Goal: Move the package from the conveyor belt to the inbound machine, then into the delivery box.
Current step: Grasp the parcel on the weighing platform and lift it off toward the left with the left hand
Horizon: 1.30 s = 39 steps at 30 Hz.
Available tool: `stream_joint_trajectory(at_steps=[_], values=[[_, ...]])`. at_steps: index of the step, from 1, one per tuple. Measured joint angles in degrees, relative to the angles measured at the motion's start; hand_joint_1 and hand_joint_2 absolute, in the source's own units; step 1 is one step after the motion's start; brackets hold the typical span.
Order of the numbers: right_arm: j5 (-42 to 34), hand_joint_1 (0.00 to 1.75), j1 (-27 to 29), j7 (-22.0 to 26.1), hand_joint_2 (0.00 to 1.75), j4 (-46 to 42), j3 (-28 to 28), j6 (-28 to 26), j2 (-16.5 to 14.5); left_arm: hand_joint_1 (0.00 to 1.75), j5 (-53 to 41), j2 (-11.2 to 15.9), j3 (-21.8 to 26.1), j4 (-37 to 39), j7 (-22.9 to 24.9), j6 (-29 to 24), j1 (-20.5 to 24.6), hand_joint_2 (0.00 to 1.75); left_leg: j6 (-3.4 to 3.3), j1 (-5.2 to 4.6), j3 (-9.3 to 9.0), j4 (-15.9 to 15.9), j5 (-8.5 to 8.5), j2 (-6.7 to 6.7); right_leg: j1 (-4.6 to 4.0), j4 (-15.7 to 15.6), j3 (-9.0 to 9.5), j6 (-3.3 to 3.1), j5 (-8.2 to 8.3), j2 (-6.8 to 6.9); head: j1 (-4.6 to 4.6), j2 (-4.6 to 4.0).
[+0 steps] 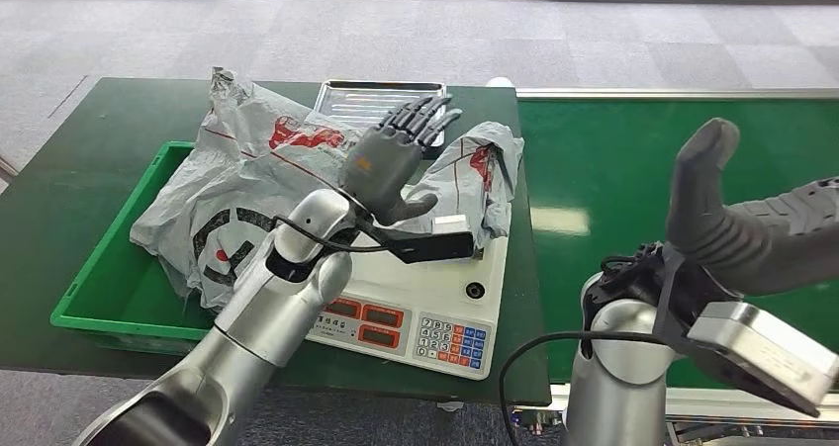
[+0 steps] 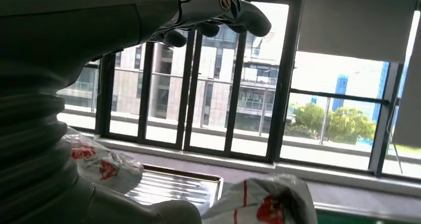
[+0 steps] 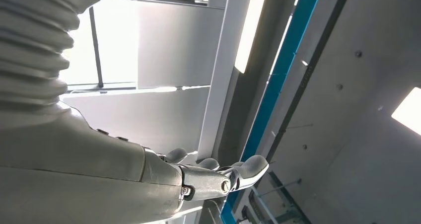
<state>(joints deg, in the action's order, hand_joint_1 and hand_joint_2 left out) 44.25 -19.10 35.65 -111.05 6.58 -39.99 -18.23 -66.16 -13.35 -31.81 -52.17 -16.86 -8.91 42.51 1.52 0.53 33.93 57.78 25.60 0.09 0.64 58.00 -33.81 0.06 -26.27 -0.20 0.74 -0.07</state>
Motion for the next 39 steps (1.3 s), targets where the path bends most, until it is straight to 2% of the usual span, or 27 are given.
stream_joint_trajectory(at_steps=[5, 10, 26, 27, 30, 31, 39], values=[[1.0, 0.0, 0.0, -0.7, 1.75, 0.3, 0.0, 0.0, 0.0, 0.0, -3.9, -1.5, -4.7, 10.8, 0.3, -0.6, 1.2, 1.75, -0.01, 0.0, 0.02, 0.0, 0.01, 0.04, 0.0, 0.0, -0.03, 0.0, 0.0, -0.01, 0.0, 0.0], [1.3, 0.0, 0.0, -1.2, 1.75, 0.4, 0.0, 0.0, 0.0, 0.0, -4.8, -2.2, -7.4, 17.8, -0.2, -0.1, 1.9, 1.75, -0.01, 0.01, 0.03, 0.0, 0.01, 0.04, -0.01, 0.0, -0.04, 0.0, -0.01, -0.01, 0.0, 0.0], [1.5, 0.0, 0.0, -1.4, 1.75, 0.5, 0.0, 0.0, 0.0, 0.0, -5.0, -2.8, -9.2, 23.6, -0.8, 0.8, 2.9, 1.75, -0.01, 0.0, 0.06, 0.0, 0.01, -0.01, -0.01, 0.0, -0.04, 0.01, -0.01, 0.0, 0.0, 0.0], [1.6, 0.0, 0.0, -1.5, 1.75, 0.5, -0.1, 0.0, 0.0, 0.07, -5.1, -2.8, -9.3, 23.9, -1.0, 1.0, 3.0, 1.75, -0.01, 0.0, 0.06, 0.0, 0.01, -0.01, -0.01, 0.0, -0.04, 0.01, -0.01, 0.0, 0.0, 0.0], [1.7, 0.0, 0.0, -1.5, 1.75, 0.5, -0.1, 0.0, 0.0, 1.38, -5.2, -3.1, -9.6, 24.6, -1.7, 1.3, 3.2, 1.75, -0.01, 0.0, 0.06, 0.0, 0.01, -0.01, -0.01, 0.0, -0.04, 0.01, -0.01, 0.0, 0.0, 0.0], [1.7, 0.0, 0.0, -1.5, 1.75, 0.5, -0.2, 0.0, 0.0, 1.75, -5.1, -3.2, -9.7, 24.9, -1.9, 1.6, 3.3, 1.75, -0.01, 0.0, 0.06, 0.0, 0.01, -0.02, -0.01, 0.0, -0.04, 0.01, -0.01, 0.0, 0.0, 0.0], [1.8, 0.0, 0.2, -0.2, 1.75, 0.5, -0.5, 0.0, 0.0, 1.75, -4.0, -3.7, -9.8, 26.3, -1.9, 0.4, 4.5, 1.75, -0.01, 0.0, 0.06, 0.0, 0.0, -0.01, -0.01, 0.0, -0.04, 0.01, -0.01, 0.0, 0.0, 0.0]])
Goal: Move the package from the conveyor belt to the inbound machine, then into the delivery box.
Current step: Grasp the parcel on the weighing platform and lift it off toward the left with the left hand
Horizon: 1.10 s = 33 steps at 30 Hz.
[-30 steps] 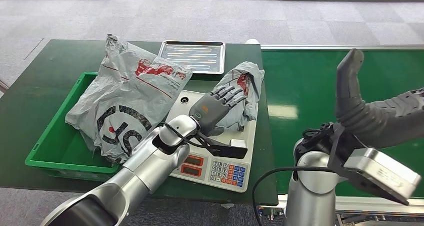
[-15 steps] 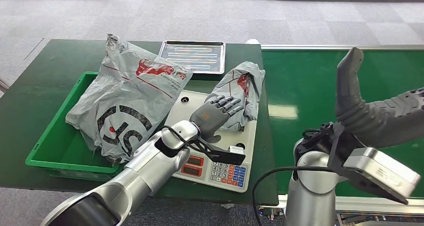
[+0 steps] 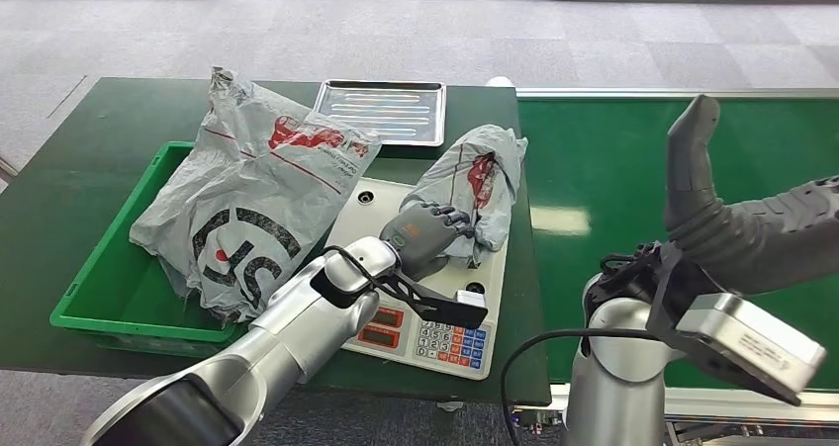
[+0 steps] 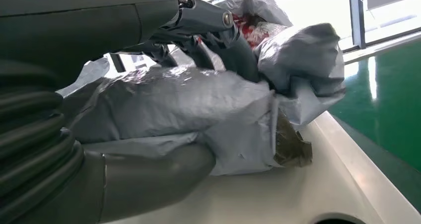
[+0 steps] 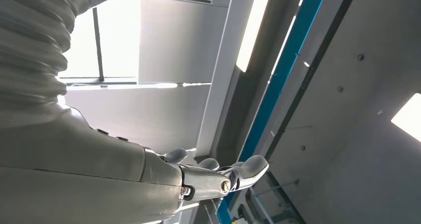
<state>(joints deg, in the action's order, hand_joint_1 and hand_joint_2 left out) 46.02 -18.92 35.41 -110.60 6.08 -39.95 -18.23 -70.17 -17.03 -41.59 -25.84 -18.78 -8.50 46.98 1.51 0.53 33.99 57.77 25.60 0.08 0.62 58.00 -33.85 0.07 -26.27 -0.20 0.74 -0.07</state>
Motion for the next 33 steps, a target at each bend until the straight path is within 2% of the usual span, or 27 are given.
stream_joint_trajectory(at_steps=[14, 16, 19, 21, 25, 28, 33], values=[[0.3, 0.0, 0.0, 0.6, 1.75, 0.8, -0.3, 0.0, 0.1, 1.75, -1.7, 0.6, 0.0, 0.2, 5.8, -7.8, 0.8, 1.75, 0.0, 0.0, 0.03, 0.0, 0.0, 0.0, 0.0, 0.0, -0.01, 0.0, 0.0, 0.01, 0.0, 0.0], [0.5, 0.0, 0.1, 0.6, 1.75, 0.9, -0.3, 0.0, 0.1, 1.75, -3.4, 0.9, 0.1, -0.3, 9.0, -13.0, 0.8, 1.75, 0.01, 0.0, 0.04, 0.0, -0.01, 0.01, 0.0, 0.0, -0.03, 0.0, 0.0, 0.0, 0.0, 0.0], [0.3, 0.0, 0.7, 1.3, 1.75, 0.9, -0.7, 0.0, 0.1, 1.75, -9.0, 2.6, 1.3, -5.5, 18.9, -26.1, 0.8, 1.75, 0.03, 0.01, 0.07, 0.0, -0.04, 0.03, -0.01, 0.0, -0.09, -0.01, 0.01, -0.01, 0.0, 0.0], [-0.4, 0.0, 1.3, 2.1, 1.75, 0.8, -1.2, 0.0, 0.1, 1.75, -12.1, 4.5, 4.4, -13.4, 22.3, -30.5, 0.8, 1.75, 0.04, 0.02, 0.11, 0.0, -0.04, 0.04, -0.01, 0.0, -0.13, -0.02, 0.02, -0.02, 0.0, 0.0], [-1.5, 0.0, 2.0, 3.2, 1.75, 0.8, -1.9, 0.0, 0.3, 1.75, -12.5, 7.7, 15.5, -29.9, 19.6, -31.7, 1.4, 1.75, 0.05, 0.03, 0.12, 0.0, -0.04, 0.18, -0.03, 0.0, -0.22, -0.03, 0.02, -0.14, -0.01, 0.0], [-1.5, 0.0, 2.2, 3.0, 1.75, 0.8, -2.1, 0.0, 0.4, 1.75, -12.4, 9.2, 21.8, -37.6, 18.4, -31.7, 1.7, 1.75, 0.05, 0.04, 0.14, -0.1, -0.05, 0.2, -0.06, 0.0, -0.23, -0.03, 0.01, -0.14, 0.0, 0.0], [-1.0, 0.0, 2.2, 2.1, 1.75, 0.8, -2.1, 0.0, 0.4, 1.75, -14.0, 10.3, 28.6, -46.6, 17.6, -31.6, 1.4, 1.75, 0.04, 0.04, 0.2, 0.0, -0.06, 0.15, -0.1, 0.1, -0.22, -0.03, 0.01, -0.09, 0.0, 0.0]])
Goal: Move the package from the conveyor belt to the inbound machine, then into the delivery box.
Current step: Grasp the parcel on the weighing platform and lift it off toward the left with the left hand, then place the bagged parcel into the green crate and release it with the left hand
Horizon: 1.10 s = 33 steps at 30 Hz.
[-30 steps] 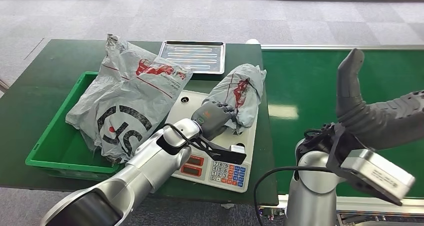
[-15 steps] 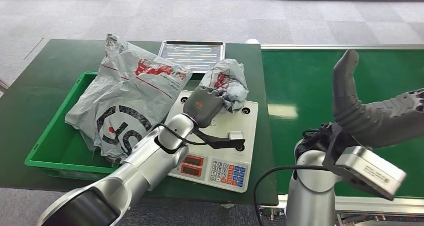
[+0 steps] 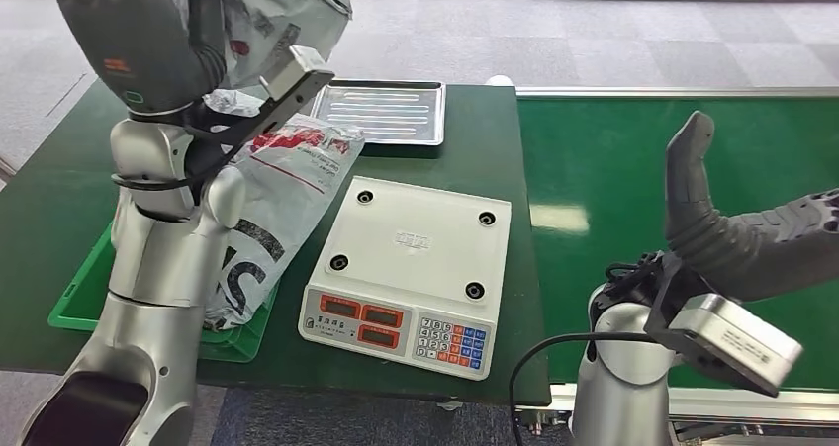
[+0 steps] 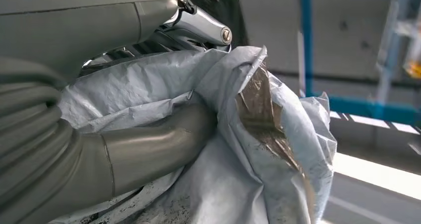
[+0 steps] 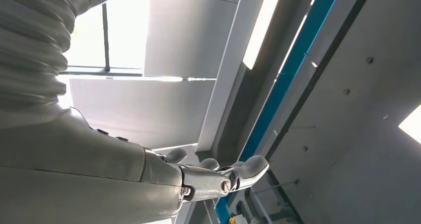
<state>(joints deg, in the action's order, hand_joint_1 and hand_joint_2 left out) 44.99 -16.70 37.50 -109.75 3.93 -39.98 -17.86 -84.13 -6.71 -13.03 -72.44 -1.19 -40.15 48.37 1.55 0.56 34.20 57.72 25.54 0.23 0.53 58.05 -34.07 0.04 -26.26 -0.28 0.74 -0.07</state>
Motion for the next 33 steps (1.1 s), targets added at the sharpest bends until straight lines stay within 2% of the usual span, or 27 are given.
stream_joint_trajectory(at_steps=[4, 12, 15, 18, 22, 27, 33], values=[[0.1, 0.0, 0.0, -0.3, 1.75, 0.0, 0.0, 0.0, 0.0, 1.75, 0.0, 0.5, 4.0, -3.6, -0.1, 0.0, 0.1, 1.75, -0.03, -0.01, 0.02, 0.0, -0.02, -0.08, 0.02, 0.0, 0.01, 0.0, 0.0, 0.07, 0.0, 0.0], [0.7, 0.0, -0.1, -0.9, 1.75, 0.0, 0.1, 0.0, 0.0, 1.75, -1.1, 1.4, 6.2, -5.3, 0.0, 0.5, 0.1, 1.75, -0.04, -0.02, 0.04, 0.0, -0.02, -0.13, 0.03, 0.0, 0.02, 0.0, 0.0, 0.11, 0.0, 0.0], [1.5, 0.0, -0.1, -2.1, 1.75, 0.1, 0.4, 0.0, 0.0, 1.75, -1.7, 2.6, 6.7, -2.1, 2.8, 2.6, 0.0, 1.75, -0.03, -0.01, 0.0, 0.0, -0.03, -0.12, 0.05, 0.0, 0.02, 0.0, 0.0, 0.1, 0.0, 0.0], [2.4, 0.0, -0.2, -3.2, 1.75, 0.4, 0.9, 0.0, 0.0, 1.75, -1.9, 4.6, 6.0, 4.7, 8.1, 3.4, -0.2, 1.75, 0.0, 0.0, -0.02, 0.0, -0.05, -0.06, 0.09, 0.0, -0.01, -0.01, 0.01, 0.05, 0.0, 0.0], [2.9, 0.0, -0.4, -4.0, 1.75, 1.3, 1.8, 0.0, 0.0, 0.0, -1.9, 6.3, 1.8, 18.8, 14.7, 1.0, -1.8, 1.75, 0.04, 0.0, -0.05, 0.0, -0.09, -0.08, 0.08, 0.0, 0.06, -0.01, 0.01, 0.06, 0.01, 0.0], [2.8, 0.0, -0.6, -5.2, 1.75, 2.5, 3.0, 0.0, -0.1, 0.0, -1.9, 6.3, -1.5, 35.0, 16.3, 0.2, -6.7, 1.75, 0.0, -0.06, -0.06, 0.0, -0.05, 0.02, 0.09, 0.0, 0.04, 0.0, 0.01, -0.04, 0.0, 0.0], [1.4, 0.0, -0.4, -5.5, 1.75, 3.9, 3.4, 0.0, 0.1, 0.0, -2.0, 5.9, -3.0, 43.9, 18.6, 0.2, -9.4, 1.75, -0.06, -0.08, -0.09, 0.0, -0.01, -0.15, 0.1, 0.0, 0.17, 0.05, -0.05, 0.15, 0.0, 0.0]])
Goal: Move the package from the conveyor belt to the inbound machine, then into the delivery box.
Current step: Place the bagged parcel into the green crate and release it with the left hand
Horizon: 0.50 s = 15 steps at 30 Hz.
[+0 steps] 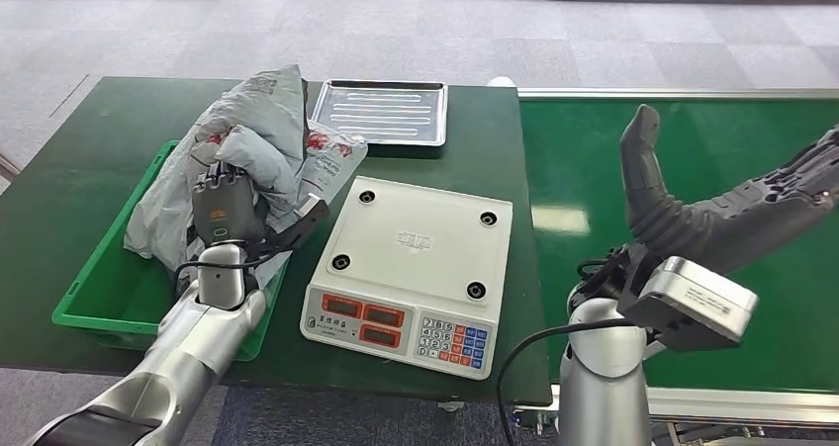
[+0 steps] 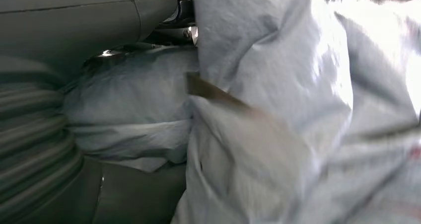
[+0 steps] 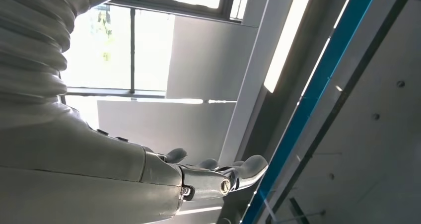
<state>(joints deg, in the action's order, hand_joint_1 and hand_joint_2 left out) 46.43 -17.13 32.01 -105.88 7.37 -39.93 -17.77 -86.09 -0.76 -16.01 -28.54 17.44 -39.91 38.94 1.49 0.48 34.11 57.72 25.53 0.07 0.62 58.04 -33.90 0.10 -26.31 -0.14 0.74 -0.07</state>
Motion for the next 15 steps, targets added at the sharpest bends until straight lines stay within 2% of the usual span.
stream_joint_trajectory(at_steps=[3, 7, 9, 11, 13, 15], values=[[-0.2, 0.0, 0.1, -0.1, 1.75, 0.6, 0.2, 0.0, 0.0, 0.0, 0.0, 0.0, -0.5, 2.0, 0.4, 0.7, -0.1, 1.75, 0.0, 0.01, -0.13, 0.0, 0.0, -0.01, 0.0, 0.0, 0.16, -0.01, -0.02, 0.03, 0.0, 0.0], [0.1, 0.0, 0.1, -1.2, 1.75, 1.4, 0.6, 0.0, 0.1, 0.0, 0.0, -0.2, -1.2, 3.1, 0.5, 2.0, 0.0, 0.0, -0.01, 0.02, -0.41, -0.1, 0.0, -0.03, 0.0, 0.0, 0.45, -0.01, -0.05, 0.06, 0.0, 0.0], [0.3, 0.0, 0.1, -1.3, 1.75, 1.8, 0.7, 0.0, 0.2, 0.0, 0.0, -0.3, -1.2, 3.2, -0.3, 1.8, 0.0, 0.0, -0.02, 0.02, -0.52, -0.1, -0.02, -0.06, -0.01, 0.0, 0.57, -0.01, -0.05, 0.12, 0.0, 0.0], [0.5, 0.0, 0.2, -1.0, 1.75, 2.0, 0.7, 0.0, 0.2, 0.0, 1.1, -0.5, -0.8, 2.4, -3.8, 0.8, -0.4, 0.0, -0.04, 0.01, -0.55, -0.1, -0.1, -0.18, -0.01, 0.0, 0.62, -0.01, -0.05, 0.24, 0.01, 0.0], [0.8, 0.0, 0.3, -0.5, 1.75, 2.1, 0.7, 0.0, 0.2, 0.0, 4.5, -1.1, 1.3, -1.6, -11.5, -0.1, -2.2, 0.0, -0.04, 0.01, -0.47, 0.0, -0.21, -0.32, -0.01, 0.0, 0.56, 0.01, -0.02, 0.35, 0.01, 0.0], [0.7, 0.0, 0.5, 0.3, 1.75, 2.2, 0.7, 0.0, 0.2, 0.0, 11.2, -2.7, 5.0, -8.7, -22.4, -0.2, -4.9, 0.0, -0.06, 0.0, -0.25, 0.0, -0.29, -0.36, 0.0, 0.0, 0.35, 0.03, 0.08, 0.36, 0.0, 0.0]])
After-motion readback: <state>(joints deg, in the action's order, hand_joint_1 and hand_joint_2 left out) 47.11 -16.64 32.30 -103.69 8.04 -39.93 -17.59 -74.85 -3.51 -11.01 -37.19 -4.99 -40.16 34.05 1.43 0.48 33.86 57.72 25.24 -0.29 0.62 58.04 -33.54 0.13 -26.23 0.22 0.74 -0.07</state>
